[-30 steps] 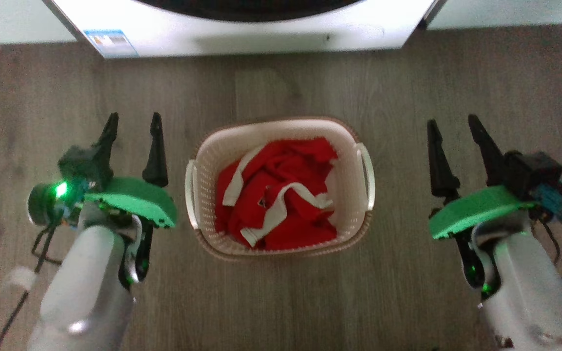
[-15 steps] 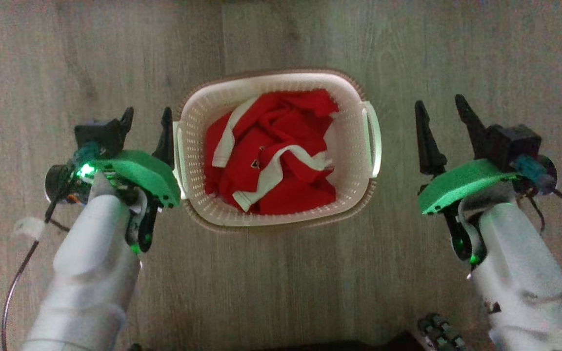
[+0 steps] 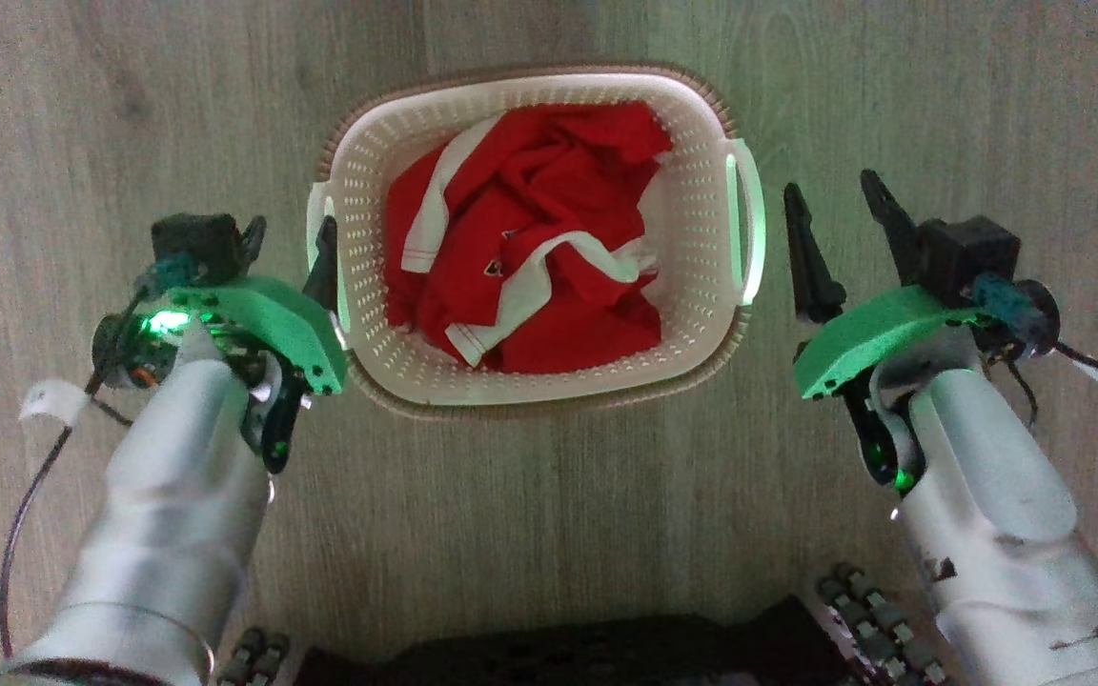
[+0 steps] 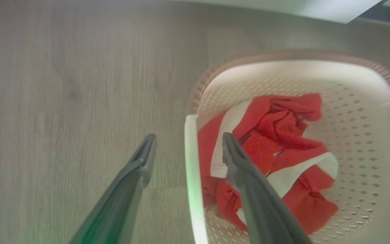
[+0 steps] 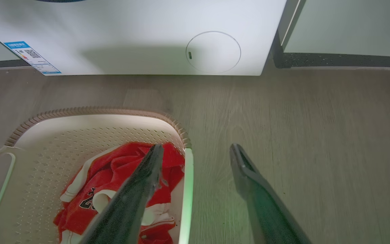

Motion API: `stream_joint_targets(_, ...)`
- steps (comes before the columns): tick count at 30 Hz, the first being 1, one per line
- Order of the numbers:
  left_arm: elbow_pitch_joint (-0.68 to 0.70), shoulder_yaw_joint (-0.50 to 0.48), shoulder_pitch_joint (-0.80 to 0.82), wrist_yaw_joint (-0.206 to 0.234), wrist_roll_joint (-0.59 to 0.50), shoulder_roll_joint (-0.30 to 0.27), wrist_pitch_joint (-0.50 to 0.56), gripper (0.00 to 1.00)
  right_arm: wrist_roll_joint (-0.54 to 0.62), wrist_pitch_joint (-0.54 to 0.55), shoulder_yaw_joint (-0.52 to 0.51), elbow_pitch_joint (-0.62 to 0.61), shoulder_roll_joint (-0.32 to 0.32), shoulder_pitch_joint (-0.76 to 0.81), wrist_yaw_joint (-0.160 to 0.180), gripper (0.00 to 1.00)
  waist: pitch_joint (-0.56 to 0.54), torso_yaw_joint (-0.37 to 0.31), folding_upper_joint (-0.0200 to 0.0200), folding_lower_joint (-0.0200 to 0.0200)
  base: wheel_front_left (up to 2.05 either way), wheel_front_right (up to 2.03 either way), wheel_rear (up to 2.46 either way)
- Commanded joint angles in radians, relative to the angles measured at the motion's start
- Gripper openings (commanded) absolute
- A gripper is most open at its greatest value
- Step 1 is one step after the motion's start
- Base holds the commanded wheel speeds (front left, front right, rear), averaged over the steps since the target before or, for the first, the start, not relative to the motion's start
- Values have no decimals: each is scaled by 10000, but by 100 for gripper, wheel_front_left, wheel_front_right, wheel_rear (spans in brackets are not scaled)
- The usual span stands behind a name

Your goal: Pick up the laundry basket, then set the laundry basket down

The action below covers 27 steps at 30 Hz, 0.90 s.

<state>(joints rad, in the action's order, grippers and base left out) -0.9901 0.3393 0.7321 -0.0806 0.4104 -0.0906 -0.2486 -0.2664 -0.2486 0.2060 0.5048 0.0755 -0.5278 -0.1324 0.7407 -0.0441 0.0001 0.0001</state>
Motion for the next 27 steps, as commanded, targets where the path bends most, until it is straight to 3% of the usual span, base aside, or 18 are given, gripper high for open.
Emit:
stream_joint_targets(1,-106,-307,124,-97,100,-194,-104,100,-81,-122,233,-150,-91,142,17,100,177,-39,-1,-1,0,0,0)
stream_joint_targets(17,-1675,-242,1071,-461,376,-180,-130,100,-85,-130,281,-77,-200,-49,17,100,979,-187,-1,-1,0,0,0)
stream_joint_targets(27,-2178,470,1531,-497,898,-122,68,100,-227,-131,723,928,-241,-445,17,100,1413,-209,-1,-1,0,0,0)
